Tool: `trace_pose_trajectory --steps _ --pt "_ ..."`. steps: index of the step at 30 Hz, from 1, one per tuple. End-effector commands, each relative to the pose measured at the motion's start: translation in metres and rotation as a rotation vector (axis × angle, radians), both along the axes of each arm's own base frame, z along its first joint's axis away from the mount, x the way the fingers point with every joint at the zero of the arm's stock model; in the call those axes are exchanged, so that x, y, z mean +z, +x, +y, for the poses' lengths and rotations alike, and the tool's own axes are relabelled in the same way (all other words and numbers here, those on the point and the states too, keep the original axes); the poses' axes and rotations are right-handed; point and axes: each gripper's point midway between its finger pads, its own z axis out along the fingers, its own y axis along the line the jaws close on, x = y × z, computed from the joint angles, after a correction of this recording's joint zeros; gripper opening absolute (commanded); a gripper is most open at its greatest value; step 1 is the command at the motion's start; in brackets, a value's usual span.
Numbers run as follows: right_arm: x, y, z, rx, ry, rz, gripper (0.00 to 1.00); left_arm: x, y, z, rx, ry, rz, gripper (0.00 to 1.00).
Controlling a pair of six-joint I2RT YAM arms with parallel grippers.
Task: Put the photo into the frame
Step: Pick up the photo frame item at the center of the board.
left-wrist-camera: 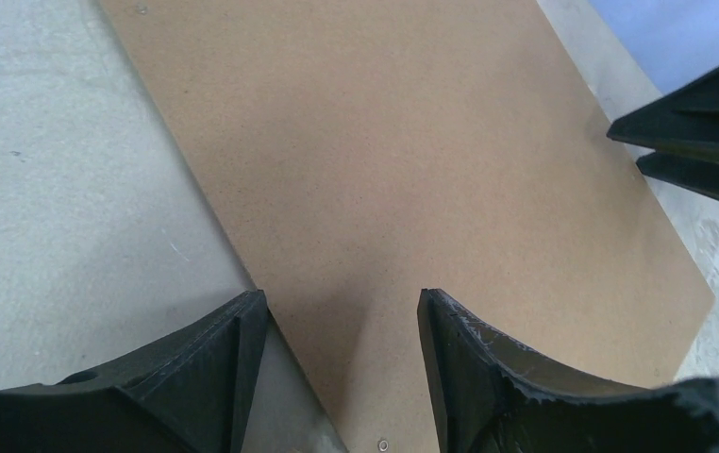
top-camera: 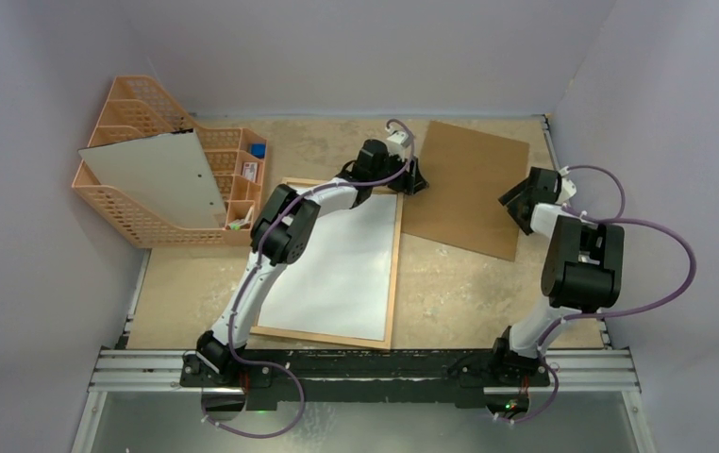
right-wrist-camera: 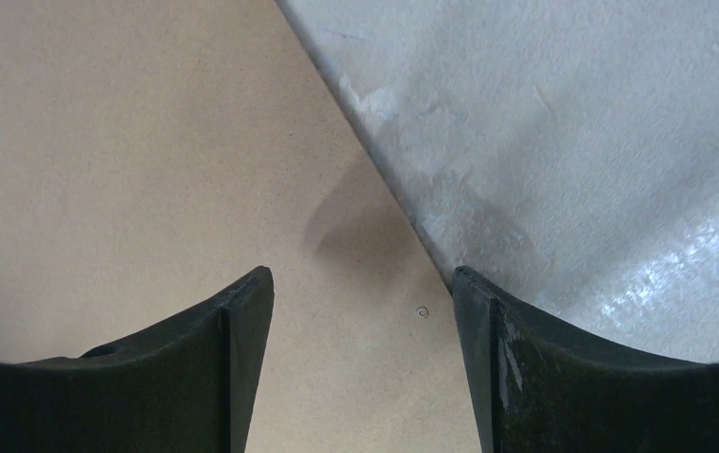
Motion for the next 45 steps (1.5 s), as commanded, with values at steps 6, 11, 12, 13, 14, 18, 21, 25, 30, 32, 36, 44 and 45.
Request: trace_pose_trajectory --steps 6,11,12,13,14,18,21,25,30,32,36,44,45 --pt "-0.009 0.0 0.01 0.097 0.106 -0.004 0.72 0.002 -0.06 -0.013 -0.132 0.021 0.251 0.61" --pt "-0.013 -0.01 0.026 0.12 0.177 -0.004 0.71 0.019 -0.075 -0.018 -0.14 -0.074 0.353 0.61" --pt "-0.015 -0.013 0.029 0.128 0.191 -0.001 0.71 0.025 -0.076 -0.019 -0.148 -0.091 0.356 0.6" --pt "-0.017 -0.016 0.032 0.134 0.203 0.003 0.71 0.032 -0.078 -0.021 -0.158 -0.107 0.347 0.6" --pt "-0.019 -0.019 0.035 0.14 0.217 0.007 0.7 0.04 -0.079 -0.021 -0.162 -0.118 0.338 0.59" --pt "-0.022 -0.031 0.047 0.16 0.256 -0.003 0.69 0.067 -0.085 -0.027 -0.197 -0.14 0.303 0.59" --pt "-0.023 -0.035 0.053 0.182 0.272 -0.007 0.69 0.083 -0.089 -0.027 -0.209 -0.141 0.279 0.59" --pt "-0.024 -0.039 0.063 0.23 0.302 -0.02 0.68 0.095 -0.088 -0.015 -0.139 -0.113 0.254 0.58" --pt "-0.028 -0.055 0.079 0.293 0.348 -0.014 0.68 0.101 -0.093 0.006 -0.052 -0.07 0.236 0.58" --pt "-0.028 -0.063 0.084 0.306 0.361 -0.018 0.68 0.101 -0.098 0.012 -0.04 -0.06 0.24 0.58" --pt "-0.031 -0.072 0.099 0.342 0.394 -0.015 0.68 0.092 -0.102 0.027 0.02 -0.01 0.263 0.58" --pt "-0.034 -0.081 0.112 0.369 0.407 -0.004 0.67 0.062 -0.103 0.069 0.194 0.132 0.315 0.58" --pt "-0.034 -0.082 0.112 0.369 0.405 -0.003 0.67 0.058 -0.103 0.073 0.207 0.141 0.322 0.58"
